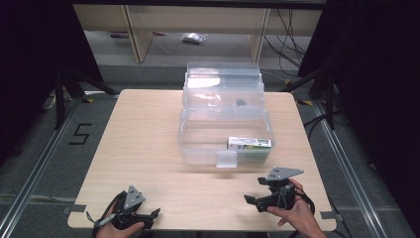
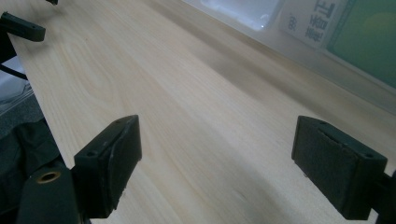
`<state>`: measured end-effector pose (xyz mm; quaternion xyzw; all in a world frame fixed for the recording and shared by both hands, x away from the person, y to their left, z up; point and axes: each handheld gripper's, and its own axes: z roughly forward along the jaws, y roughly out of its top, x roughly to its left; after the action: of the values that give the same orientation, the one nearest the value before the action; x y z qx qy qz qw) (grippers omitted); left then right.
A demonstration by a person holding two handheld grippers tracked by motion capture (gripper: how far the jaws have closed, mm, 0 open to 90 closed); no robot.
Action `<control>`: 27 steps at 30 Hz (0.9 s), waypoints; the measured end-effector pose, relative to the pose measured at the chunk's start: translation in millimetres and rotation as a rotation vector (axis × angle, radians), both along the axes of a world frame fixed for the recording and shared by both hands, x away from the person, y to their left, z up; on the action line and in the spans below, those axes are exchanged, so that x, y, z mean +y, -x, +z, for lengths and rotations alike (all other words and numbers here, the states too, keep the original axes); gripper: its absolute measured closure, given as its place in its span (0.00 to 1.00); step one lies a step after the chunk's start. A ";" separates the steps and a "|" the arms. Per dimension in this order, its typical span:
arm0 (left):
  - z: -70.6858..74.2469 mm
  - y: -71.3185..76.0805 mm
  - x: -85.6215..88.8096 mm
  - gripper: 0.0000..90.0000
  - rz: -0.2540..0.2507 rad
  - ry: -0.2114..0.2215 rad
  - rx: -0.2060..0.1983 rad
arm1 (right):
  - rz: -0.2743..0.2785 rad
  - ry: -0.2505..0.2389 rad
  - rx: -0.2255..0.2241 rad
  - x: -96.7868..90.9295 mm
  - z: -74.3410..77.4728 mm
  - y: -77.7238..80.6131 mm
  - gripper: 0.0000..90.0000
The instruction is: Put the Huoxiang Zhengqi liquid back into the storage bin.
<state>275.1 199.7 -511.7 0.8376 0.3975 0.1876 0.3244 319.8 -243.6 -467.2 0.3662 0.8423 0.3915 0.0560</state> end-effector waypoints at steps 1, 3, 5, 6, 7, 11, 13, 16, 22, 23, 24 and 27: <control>-0.1 -0.2 0.0 0.18 -0.001 0.000 -0.002 | 0.005 0.006 -0.023 -0.8 -1.4 -0.2 0.19; 0.1 -0.2 0.2 0.18 -0.003 -0.003 0.000 | 0.003 0.011 -0.015 -1.6 -2.4 2.0 0.19; -0.1 -0.3 0.1 0.18 -0.001 -0.001 -0.003 | 0.017 0.022 -0.034 -3.2 -4.9 1.8 0.19; -0.4 0.2 -0.3 0.18 0.006 0.007 0.004 | 0.010 0.020 -0.028 -3.0 -6.3 3.2 0.19; -0.5 0.0 -0.2 0.18 0.005 0.008 0.004 | 0.011 0.028 -0.016 -3.7 -7.0 4.5 0.19; 0.1 -1.8 1.0 0.18 -0.013 -0.013 -0.017 | 0.015 0.043 -0.017 -5.1 -9.8 9.0 0.19; 0.0 -0.2 0.1 0.18 0.000 -0.001 -0.002 | 0.003 0.046 0.002 -4.5 -10.7 12.7 0.19; 0.5 -3.1 1.9 0.18 -0.026 -0.026 -0.031 | 0.008 0.061 -0.005 -5.5 -12.5 14.3 0.19; 0.5 -0.3 0.2 0.18 -0.004 -0.006 0.000 | 0.019 0.088 -0.019 -5.4 -14.7 15.9 0.19; 0.5 -0.3 0.3 0.18 -0.006 -0.007 -0.001 | 0.018 0.091 -0.019 -5.2 -15.1 15.9 0.19; 0.4 -0.3 0.2 0.18 -0.006 -0.006 -0.001 | 0.020 0.092 -0.017 -4.9 -15.3 16.0 0.19; 0.5 -0.2 0.3 0.18 -0.005 -0.006 -0.001 | 0.007 0.090 -0.013 -3.7 -15.4 17.3 0.19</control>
<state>275.3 200.0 -511.2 0.8395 0.3946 0.1886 0.3224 302.5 -247.4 -482.7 0.3576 0.8601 0.3558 0.0764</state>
